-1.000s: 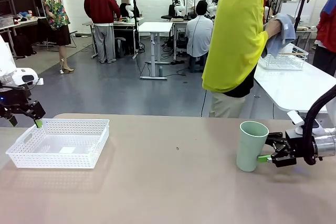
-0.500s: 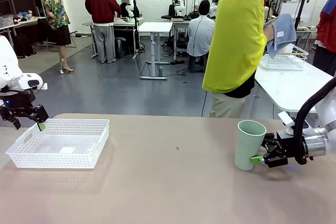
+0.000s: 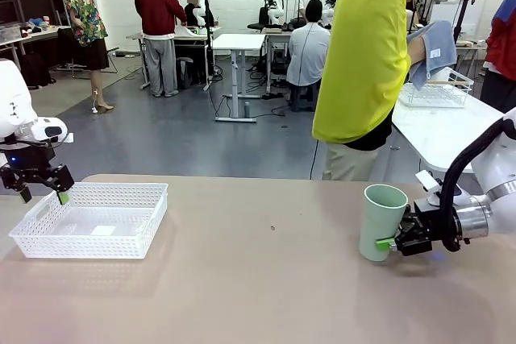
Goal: Clean and organize the cups into the basket.
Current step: Pick up the Organizing basket and move it to the center of the table, then pick up the Reusable plastic cup from the right side of the table and place it inside the Organizing basket.
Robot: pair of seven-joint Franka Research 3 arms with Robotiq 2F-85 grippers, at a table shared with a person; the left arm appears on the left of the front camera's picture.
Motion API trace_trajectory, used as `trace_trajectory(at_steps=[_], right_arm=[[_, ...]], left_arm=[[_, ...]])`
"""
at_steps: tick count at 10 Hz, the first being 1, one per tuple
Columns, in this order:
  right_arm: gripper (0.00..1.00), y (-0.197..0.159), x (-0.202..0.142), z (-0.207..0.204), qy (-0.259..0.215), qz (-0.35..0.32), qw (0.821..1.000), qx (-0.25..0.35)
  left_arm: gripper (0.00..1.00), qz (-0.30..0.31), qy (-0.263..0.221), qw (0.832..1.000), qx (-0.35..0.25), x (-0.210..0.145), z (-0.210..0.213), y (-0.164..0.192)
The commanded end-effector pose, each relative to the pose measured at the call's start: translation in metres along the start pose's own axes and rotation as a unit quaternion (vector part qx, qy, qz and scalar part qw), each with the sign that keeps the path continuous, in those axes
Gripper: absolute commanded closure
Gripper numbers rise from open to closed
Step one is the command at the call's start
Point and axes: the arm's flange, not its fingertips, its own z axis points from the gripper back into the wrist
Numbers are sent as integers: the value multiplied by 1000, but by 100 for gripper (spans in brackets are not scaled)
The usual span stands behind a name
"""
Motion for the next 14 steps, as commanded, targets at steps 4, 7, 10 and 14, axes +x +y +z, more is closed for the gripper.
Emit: trace_trajectory(at_steps=[4, 7, 10, 14], right_arm=[[0, -6, 5, -14, -6, -4, 1000, 2], [59, -5, 4, -14, -6, 9, 1000, 17], [75, -5, 2, -13, -6, 10, 1000, 18], [77, -5, 1, -12, -7, 10, 1000, 18]], left_arm=[[0, -5, 8, 1000, -1, 7, -1, 0], [60, -17, 6, 1000, -2, 7, -2, -1], [100, -20, 6, 1000, -1, 7, -2, -1], [100, -24, 8, 1000, -1, 6, -1, 0]])
